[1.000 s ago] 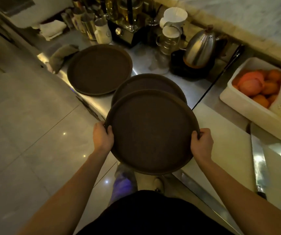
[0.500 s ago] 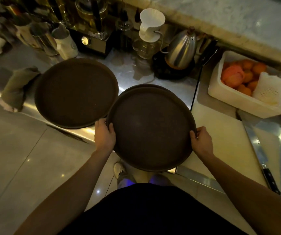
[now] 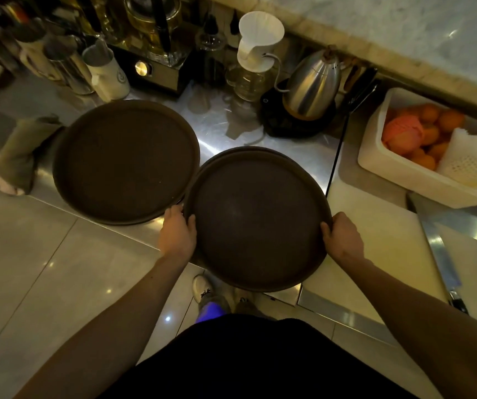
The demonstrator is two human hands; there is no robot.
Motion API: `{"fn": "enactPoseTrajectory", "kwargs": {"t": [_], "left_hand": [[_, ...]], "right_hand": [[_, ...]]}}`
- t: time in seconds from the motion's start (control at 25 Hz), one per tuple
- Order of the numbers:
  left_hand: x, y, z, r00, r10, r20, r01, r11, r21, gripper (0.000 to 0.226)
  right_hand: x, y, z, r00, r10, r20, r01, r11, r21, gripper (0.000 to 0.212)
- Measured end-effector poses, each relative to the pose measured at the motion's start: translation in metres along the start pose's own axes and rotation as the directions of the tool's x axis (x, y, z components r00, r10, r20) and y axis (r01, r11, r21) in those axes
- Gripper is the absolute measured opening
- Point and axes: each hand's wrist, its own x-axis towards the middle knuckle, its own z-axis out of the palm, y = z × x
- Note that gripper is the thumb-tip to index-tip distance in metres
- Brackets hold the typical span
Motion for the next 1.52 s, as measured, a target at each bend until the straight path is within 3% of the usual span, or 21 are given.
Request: {"fn": "enactPoseTrajectory", "kwargs": {"t": [0.2, 0.52, 0.8, 1.12, 1.32, 1.52], "left_hand": [[0.003, 0.008, 0.003, 1.0, 0.015, 0.018, -0.017, 0.995, 0.1, 0.035], [0.004, 0.015, 0.003, 0.999, -0.036, 0.011, 0.036, 0.999, 0.011, 0.034], [0.009, 0.007, 0.007, 0.991, -0.113, 0.073, 0.101, 0.982, 0.161, 0.036], [0.012, -0.003, 0.018, 0.966, -0.182, 0.183, 0.16, 0.979, 0.128, 0.04], [0.007, -0.001, 0.016, 0.977, -0.157, 0.144, 0.144, 0.985, 0.098, 0.039], [-0.003, 0.01, 0.0, 0.992, -0.11, 0.064, 0.111, 0.994, -0.011, 0.028]], "right_hand": [[0.017, 0.003, -0.004, 0.996, -0.08, 0.026, 0.083, 0.985, -0.151, 0.029], [0.029, -0.002, -0.004, 0.989, -0.138, 0.057, 0.146, 0.97, -0.196, 0.028], [0.04, -0.006, 0.002, 0.988, -0.144, 0.063, 0.149, 0.984, -0.095, 0.032], [0.066, -0.013, 0.004, 0.984, -0.125, 0.124, 0.137, 0.985, -0.101, 0.032], [0.08, -0.01, 0.009, 0.98, -0.093, 0.177, 0.097, 0.995, -0.014, 0.026], [0.077, -0.008, 0.006, 0.987, -0.121, 0.109, 0.104, 0.984, 0.143, 0.024]]}}
